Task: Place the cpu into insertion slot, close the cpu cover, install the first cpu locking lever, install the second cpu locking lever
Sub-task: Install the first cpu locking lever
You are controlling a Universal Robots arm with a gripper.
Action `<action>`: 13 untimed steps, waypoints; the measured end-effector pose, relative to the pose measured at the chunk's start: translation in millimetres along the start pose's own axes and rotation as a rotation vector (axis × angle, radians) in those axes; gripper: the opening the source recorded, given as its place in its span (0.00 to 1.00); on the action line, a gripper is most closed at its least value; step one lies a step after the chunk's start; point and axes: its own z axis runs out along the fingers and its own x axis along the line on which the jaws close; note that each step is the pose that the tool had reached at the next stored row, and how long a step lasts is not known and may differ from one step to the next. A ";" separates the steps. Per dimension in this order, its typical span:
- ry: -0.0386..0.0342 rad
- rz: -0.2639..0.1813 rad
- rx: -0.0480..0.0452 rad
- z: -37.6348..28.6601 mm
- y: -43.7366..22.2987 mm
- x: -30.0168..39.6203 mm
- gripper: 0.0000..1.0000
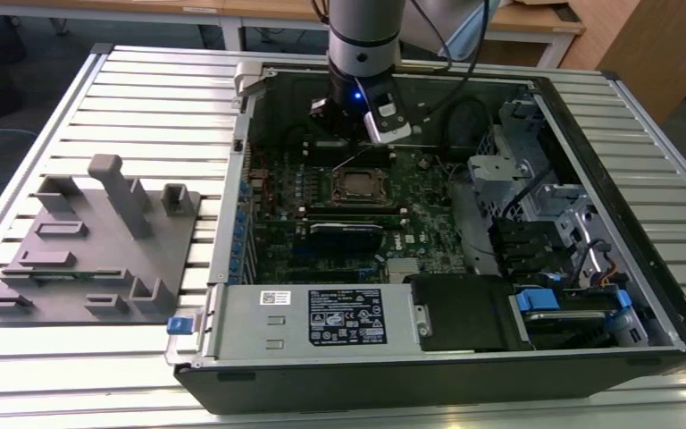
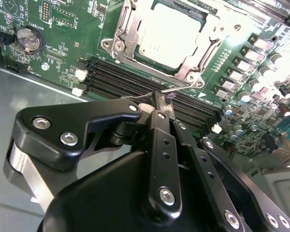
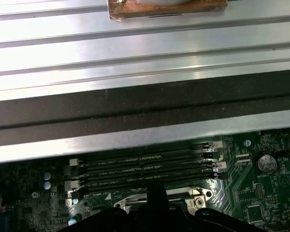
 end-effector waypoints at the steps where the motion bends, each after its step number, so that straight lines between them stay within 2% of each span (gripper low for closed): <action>1: -0.0006 0.003 0.0001 0.3 0.4 0.1 0.11; 13: -0.0025 0.013 0.0004 1.8 2.6 -0.5 0.11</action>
